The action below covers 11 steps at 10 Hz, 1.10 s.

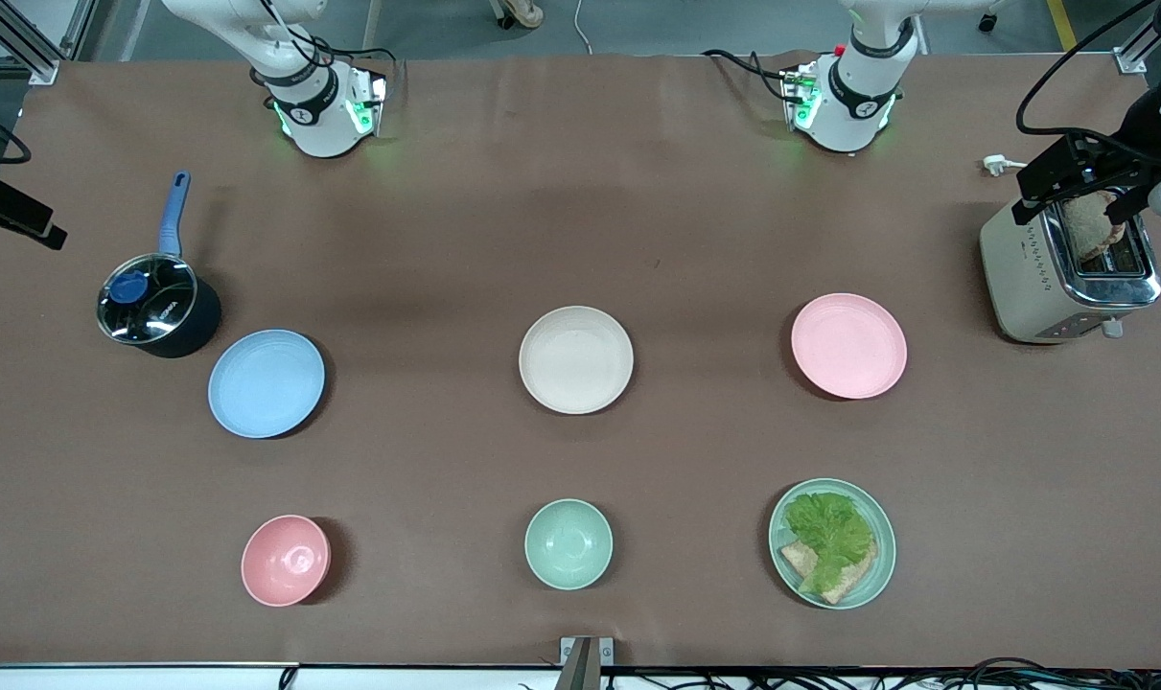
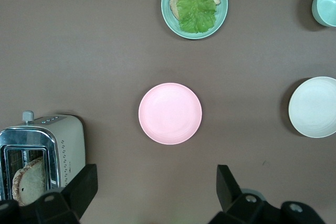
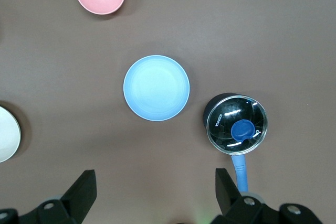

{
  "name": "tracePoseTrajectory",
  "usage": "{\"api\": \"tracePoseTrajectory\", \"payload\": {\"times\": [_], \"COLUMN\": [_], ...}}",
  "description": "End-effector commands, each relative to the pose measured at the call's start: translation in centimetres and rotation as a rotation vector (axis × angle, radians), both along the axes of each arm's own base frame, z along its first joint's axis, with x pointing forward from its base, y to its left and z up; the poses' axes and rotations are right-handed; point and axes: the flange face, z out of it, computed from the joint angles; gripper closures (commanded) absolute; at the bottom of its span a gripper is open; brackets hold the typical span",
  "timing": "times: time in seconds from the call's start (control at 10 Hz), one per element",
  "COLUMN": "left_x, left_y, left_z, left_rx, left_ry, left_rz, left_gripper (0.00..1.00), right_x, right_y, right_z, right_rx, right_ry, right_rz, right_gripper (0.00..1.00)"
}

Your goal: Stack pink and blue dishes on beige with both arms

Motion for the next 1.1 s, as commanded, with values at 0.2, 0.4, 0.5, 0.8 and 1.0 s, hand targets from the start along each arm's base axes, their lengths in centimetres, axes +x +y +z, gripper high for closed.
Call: {"api": "tracePoseTrajectory", "payload": {"times": [0.2, 0.4, 0.5, 0.8, 1.0], "left_x": [2.8, 3.0, 3.7, 4.8, 4.5], "left_y": [3.3, 5.3, 5.5, 5.7, 6.9], "left_z": [-10.4, -18.7, -22.9, -32.7, -38.6], "left_rx": [-0.046, -0.049, -0.084, -0.124, -0.117], "left_ry": [0.083, 0.088, 0.092, 0.163, 0.163], "left_rz": [-0.003, -0.042, -0.06, -0.179, -0.205], "left_gripper": [0.03, 0.0, 0.0, 0.0, 0.0], "right_x": [0.1, 0.1, 0.1, 2.3, 2.9], "right_y": [-0.2, -0.2, -0.3, -4.5, -6.8], "right_z": [0.0, -0.1, -0.1, -8.1, -16.2], "right_rx": [0.013, 0.013, 0.011, 0.025, 0.035], "right_ry": [0.005, 0.006, 0.003, 0.01, 0.007], "right_rz": [0.004, 0.004, 0.004, 0.001, 0.038], "right_gripper": [0.0, 0.0, 0.0, 0.0, 0.0]}}
